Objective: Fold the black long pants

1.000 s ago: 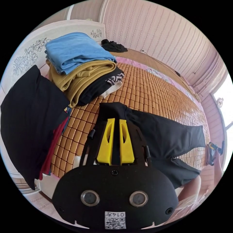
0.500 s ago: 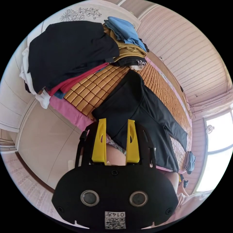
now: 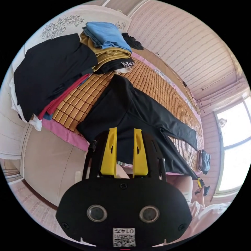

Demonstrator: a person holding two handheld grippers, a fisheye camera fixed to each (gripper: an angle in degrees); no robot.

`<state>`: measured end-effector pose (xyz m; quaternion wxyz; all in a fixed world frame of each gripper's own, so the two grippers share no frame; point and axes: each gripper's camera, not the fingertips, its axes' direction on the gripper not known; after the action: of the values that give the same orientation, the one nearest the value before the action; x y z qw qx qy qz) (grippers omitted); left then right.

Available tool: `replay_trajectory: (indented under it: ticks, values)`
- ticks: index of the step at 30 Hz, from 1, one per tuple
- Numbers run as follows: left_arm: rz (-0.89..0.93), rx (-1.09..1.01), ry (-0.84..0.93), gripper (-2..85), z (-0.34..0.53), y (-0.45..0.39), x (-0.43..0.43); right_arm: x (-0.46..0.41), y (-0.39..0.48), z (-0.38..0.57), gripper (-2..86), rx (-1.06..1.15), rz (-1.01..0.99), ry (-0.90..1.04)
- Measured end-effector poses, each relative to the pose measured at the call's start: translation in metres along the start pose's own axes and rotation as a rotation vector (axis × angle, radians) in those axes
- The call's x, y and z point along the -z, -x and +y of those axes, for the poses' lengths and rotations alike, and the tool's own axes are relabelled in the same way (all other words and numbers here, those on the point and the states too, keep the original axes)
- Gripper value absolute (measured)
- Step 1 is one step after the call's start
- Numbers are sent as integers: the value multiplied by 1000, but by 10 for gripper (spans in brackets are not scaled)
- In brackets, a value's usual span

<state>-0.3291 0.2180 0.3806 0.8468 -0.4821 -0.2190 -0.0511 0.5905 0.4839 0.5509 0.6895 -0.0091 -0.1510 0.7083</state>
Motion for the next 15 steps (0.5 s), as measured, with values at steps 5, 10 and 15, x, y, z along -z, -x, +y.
replay_trajectory:
  ticks: [5, 10, 15]
  values:
    - [6, -267, 11, 103, 1, -56, 2, 29, 39, 1, 13, 109, -75, -66]
    - [-12, -576, 15, 105, 2, -128, 0, 19, 112, -43, 32, 249, -82, -67]
    - [8, -802, 107, 107, 6, -204, -38, -45, 159, -72, 75, 285, 151, -55]
